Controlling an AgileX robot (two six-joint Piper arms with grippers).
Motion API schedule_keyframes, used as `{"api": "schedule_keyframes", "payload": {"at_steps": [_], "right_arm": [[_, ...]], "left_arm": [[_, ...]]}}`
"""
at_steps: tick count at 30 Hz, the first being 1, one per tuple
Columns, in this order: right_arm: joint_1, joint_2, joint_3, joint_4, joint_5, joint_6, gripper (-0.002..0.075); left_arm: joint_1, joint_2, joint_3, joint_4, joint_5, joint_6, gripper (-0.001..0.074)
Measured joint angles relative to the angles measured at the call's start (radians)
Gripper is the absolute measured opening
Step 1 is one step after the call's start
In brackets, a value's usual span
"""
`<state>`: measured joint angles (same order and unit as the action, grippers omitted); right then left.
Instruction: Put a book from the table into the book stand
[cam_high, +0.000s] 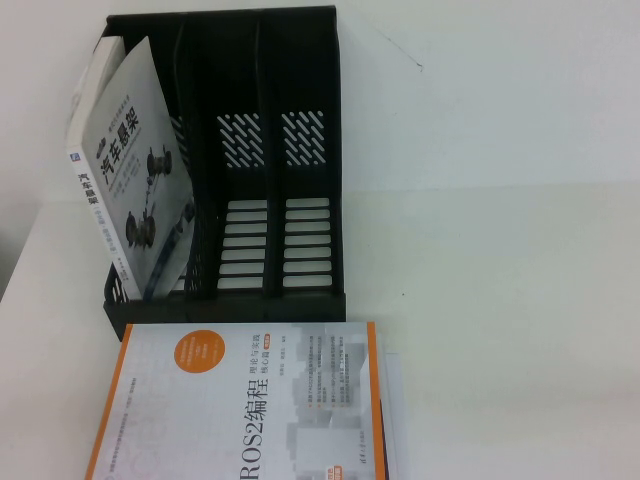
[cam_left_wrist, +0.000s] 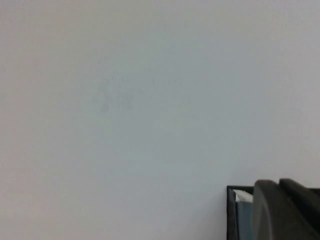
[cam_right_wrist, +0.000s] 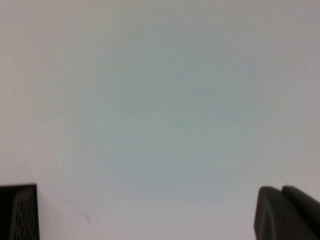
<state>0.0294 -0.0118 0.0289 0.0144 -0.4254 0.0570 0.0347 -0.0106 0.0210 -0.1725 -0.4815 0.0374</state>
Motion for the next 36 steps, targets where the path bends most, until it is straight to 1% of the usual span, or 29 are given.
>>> {"api": "schedule_keyframes", "payload": {"at_steps": [2, 4, 7, 11, 15, 19, 22, 24, 27, 32, 34, 36], "right_arm": [[0.0, 0.0, -0.027, 0.004, 0.093, 0.0, -0.0001], [0.0, 0.0, -0.095, 0.003, 0.253, 0.0, 0.0], [0.0, 0.0, -0.219, -0.007, 0.496, -0.002, 0.0], [0.0, 0.031, -0.38, -0.023, 0.712, -0.002, 0.0], [0.0, 0.139, -0.51, -0.023, 0.833, 0.019, 0.0], [0.0, 0.292, -0.611, -0.021, 0.933, 0.032, 0.0001], [0.0, 0.399, -0.658, 0.016, 0.965, 0.035, 0.0001], [0.0, 0.463, -0.67, 0.076, 0.966, 0.004, 0.0001], [0.0, 0.568, -0.684, 0.22, 1.016, -0.115, 0.0001], [0.005, 0.805, -0.691, 0.532, 1.123, -0.387, 0.0001], [0.023, 0.895, -0.691, 0.631, 1.127, -0.469, 0.0001], [0.057, 0.985, -0.701, 0.688, 1.113, -0.529, 0.0001]], "left_arm": [[0.0, 0.0, -0.002, 0.004, 0.043, -0.002, -0.0004], [0.0, 0.0, -0.04, 0.004, 0.114, -0.01, -0.0004], [0.0, 0.0, -0.16, 0.004, 0.247, 0.003, -0.0004], [0.0, 0.038, -0.326, 0.004, 0.402, 0.023, -0.0004], [0.0, 0.141, -0.472, -0.002, 0.589, 0.017, -0.0004], [0.0, 0.3, -0.612, -0.006, 0.807, 0.009, -0.0004], [0.0, 0.414, -0.669, -0.006, 0.881, 0.009, -0.0004], [0.0, 0.474, -0.679, -0.008, 0.892, 0.014, -0.0004], [0.0, 0.569, -0.68, -0.008, 0.914, 0.0, -0.0004], [0.0, 0.723, -0.68, -0.013, 0.99, -0.056, -0.0004], [0.0, 0.777, -0.68, -0.016, 1.012, -0.07, -0.0004], [0.0, 0.835, -0.68, -0.024, 1.022, -0.082, -0.0004]]}}
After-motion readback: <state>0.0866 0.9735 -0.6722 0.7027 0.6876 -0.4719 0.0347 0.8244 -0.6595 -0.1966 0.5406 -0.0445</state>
